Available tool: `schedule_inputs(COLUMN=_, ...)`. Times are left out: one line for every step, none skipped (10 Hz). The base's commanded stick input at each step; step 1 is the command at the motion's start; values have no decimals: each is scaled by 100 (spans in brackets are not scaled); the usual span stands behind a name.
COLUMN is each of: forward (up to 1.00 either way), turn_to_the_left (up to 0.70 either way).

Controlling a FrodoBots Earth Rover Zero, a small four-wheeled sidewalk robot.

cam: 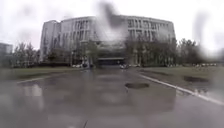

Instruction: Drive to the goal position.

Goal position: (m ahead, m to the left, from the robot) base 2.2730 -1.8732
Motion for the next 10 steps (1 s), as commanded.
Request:
schedule_inputs(forward=70, turn_to_the_left=0)
schedule_inputs(forward=70, turn_to_the_left=0)
schedule_inputs(forward=70, turn_to_the_left=0)
schedule_inputs(forward=70, turn_to_the_left=0)
schedule_inputs(forward=70, turn_to_the_left=0)
schedule_inputs(forward=70, turn_to_the_left=0)
schedule_inputs(forward=70, turn_to_the_left=0)
schedule_inputs(forward=70, turn_to_the_left=0)
schedule_inputs(forward=70, turn_to_the_left=0)
schedule_inputs(forward=70, turn_to_the_left=0)
